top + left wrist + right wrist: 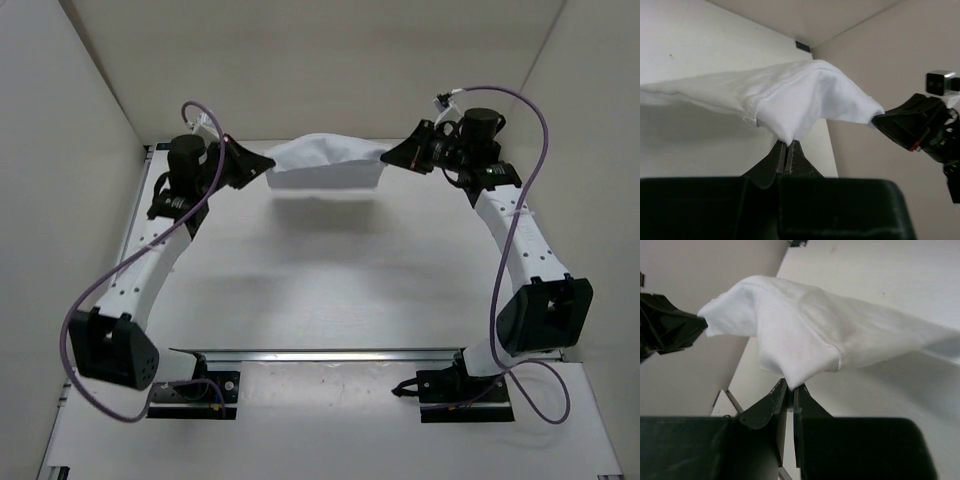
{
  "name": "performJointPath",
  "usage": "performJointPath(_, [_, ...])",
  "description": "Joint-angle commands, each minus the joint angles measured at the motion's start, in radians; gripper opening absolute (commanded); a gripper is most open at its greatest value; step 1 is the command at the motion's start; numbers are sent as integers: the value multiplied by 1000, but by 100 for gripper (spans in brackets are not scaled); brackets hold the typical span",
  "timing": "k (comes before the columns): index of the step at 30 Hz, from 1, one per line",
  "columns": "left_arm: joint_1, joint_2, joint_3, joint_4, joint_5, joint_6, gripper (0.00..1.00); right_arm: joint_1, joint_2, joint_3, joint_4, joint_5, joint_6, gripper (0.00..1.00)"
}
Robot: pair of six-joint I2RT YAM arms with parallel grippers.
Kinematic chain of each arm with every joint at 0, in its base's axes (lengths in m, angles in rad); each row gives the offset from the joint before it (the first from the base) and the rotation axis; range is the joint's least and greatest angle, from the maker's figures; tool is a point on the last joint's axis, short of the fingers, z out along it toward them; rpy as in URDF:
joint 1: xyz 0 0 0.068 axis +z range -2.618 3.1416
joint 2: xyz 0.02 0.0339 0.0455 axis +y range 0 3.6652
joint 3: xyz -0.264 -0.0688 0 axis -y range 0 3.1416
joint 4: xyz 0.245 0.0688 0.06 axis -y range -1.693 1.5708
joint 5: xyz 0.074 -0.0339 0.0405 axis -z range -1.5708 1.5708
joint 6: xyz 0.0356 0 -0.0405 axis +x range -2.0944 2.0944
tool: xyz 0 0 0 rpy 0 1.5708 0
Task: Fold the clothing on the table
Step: Flatten the skirt out, then fold the skirt
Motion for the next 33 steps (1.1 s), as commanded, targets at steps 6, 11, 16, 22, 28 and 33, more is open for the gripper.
performJointPath(6, [26,-80,-517,248,111,-88,0,-95,-23,-468,206,-182,59,0])
performJointPath(11, [32,-38,-796,395,197,-97,0,-95,-15,-741,240,-218,53,0])
performJointPath(16, [23,-160,-1026,350,190,-105,0,-78,-179,-976,192,-173,62,0])
performJointPath(22, [-68,-426,-1026,-17,108,-57,0,-8,-464,-1121,4,-78,98,0])
performJointPath(28, [-135,-759,-1031,-301,79,-144,0,82,-780,-1226,-168,-56,228,0])
performJointPath(33, [-232,-1013,-1123,-416,44,-284,0,39,-1009,-1320,-347,-98,213,0])
